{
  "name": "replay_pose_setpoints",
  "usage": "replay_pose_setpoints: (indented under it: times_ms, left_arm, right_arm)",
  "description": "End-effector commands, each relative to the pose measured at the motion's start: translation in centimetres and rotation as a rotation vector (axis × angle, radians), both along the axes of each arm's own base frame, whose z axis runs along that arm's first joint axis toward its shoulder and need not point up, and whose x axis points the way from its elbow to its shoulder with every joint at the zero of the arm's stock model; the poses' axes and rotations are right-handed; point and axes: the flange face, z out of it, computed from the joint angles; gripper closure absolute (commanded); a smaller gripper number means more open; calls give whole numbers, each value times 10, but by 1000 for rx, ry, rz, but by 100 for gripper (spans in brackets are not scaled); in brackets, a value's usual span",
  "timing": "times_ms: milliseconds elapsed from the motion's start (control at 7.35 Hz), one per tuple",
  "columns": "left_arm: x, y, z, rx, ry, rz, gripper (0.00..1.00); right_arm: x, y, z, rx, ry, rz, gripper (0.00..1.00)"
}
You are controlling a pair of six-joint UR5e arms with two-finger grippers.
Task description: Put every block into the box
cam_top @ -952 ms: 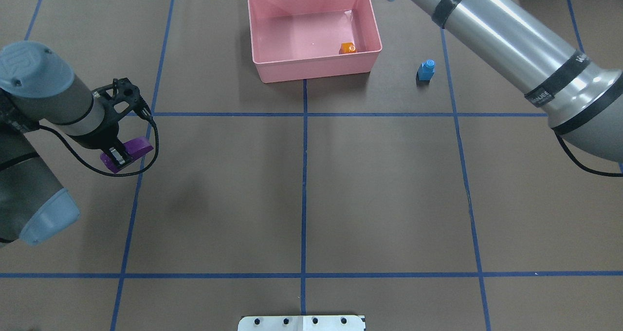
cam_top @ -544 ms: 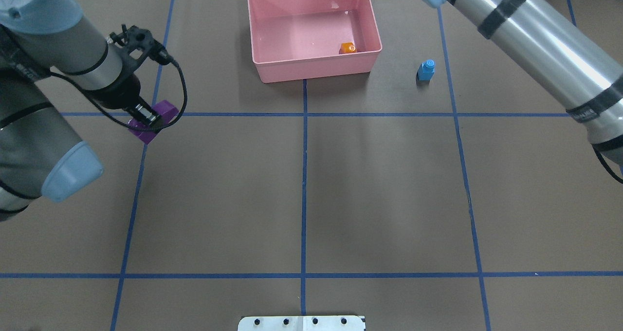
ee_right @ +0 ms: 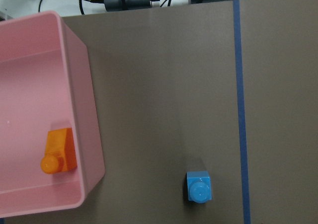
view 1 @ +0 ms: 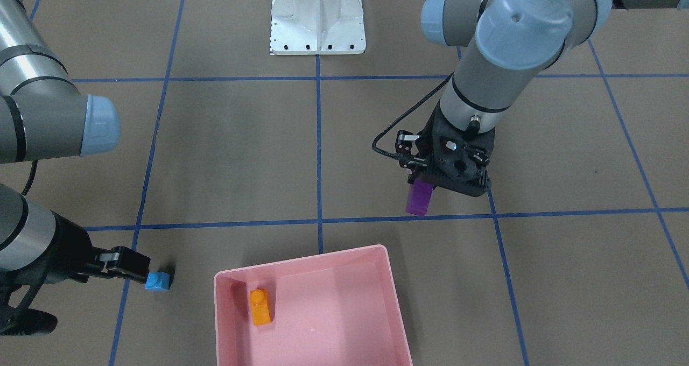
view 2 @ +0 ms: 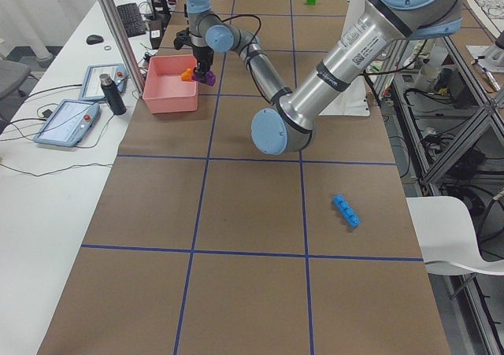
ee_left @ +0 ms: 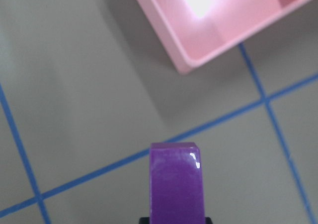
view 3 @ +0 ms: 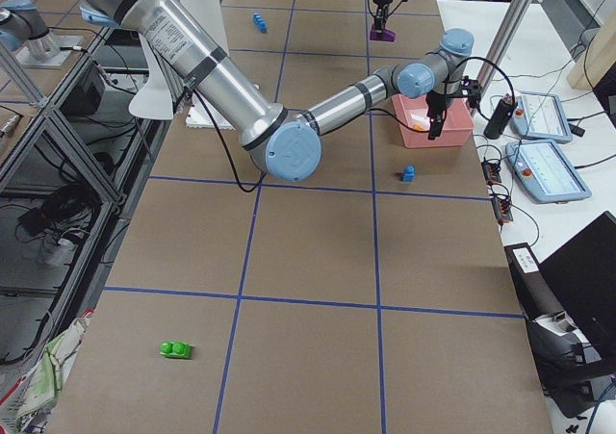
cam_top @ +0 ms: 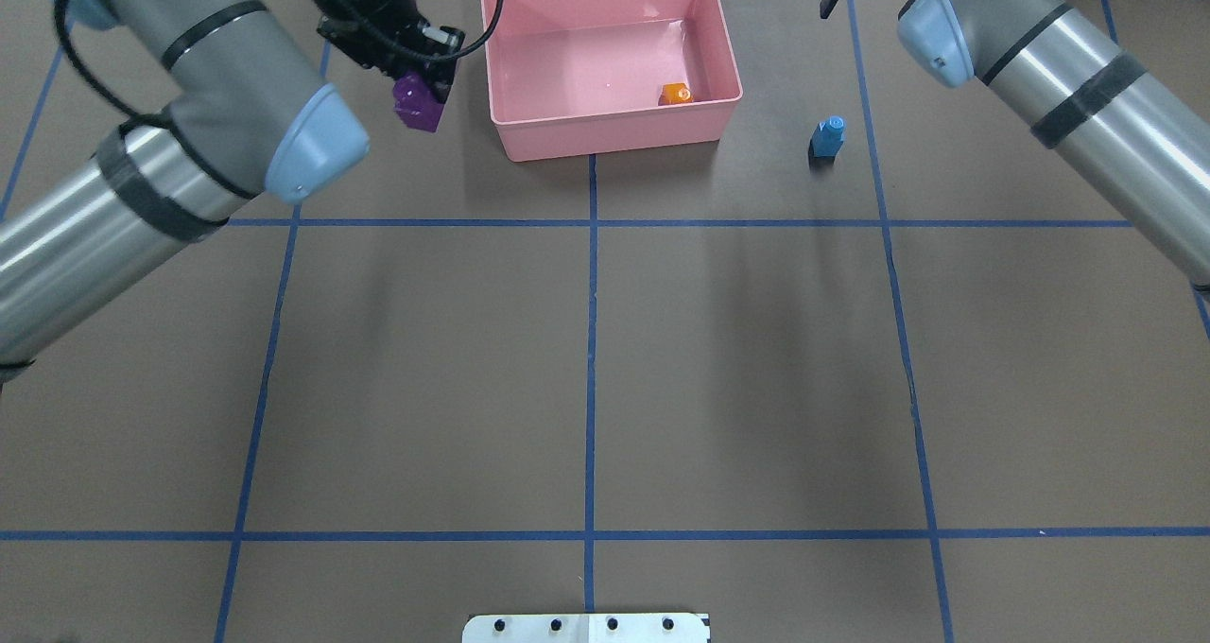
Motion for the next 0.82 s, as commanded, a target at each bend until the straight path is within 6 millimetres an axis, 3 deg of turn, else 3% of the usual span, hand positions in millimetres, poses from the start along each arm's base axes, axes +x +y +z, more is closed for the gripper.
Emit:
replay_pose_setpoints:
  times_ms: [0, 136, 272, 544, 680]
  left_arm:
    - [34, -66, -18, -30, 79, -95, 100]
    - [43, -87, -48, -33, 70, -114, 100]
    - [50, -108, -51, -40, 53, -127, 100]
    - [66, -137, -33, -3, -8, -220, 100]
    - [75, -142, -20, 2, -7, -221, 100]
  right_arm:
    - [-44, 15, 25, 11, 70, -35, 0]
    - [-51, 16, 32, 9, 91, -37, 0]
    - [-66, 19, 45, -12, 104, -54, 0]
    - [-81, 22, 63, -32, 139, -65, 0]
    - [-82, 20, 69, -40, 147, -64, 0]
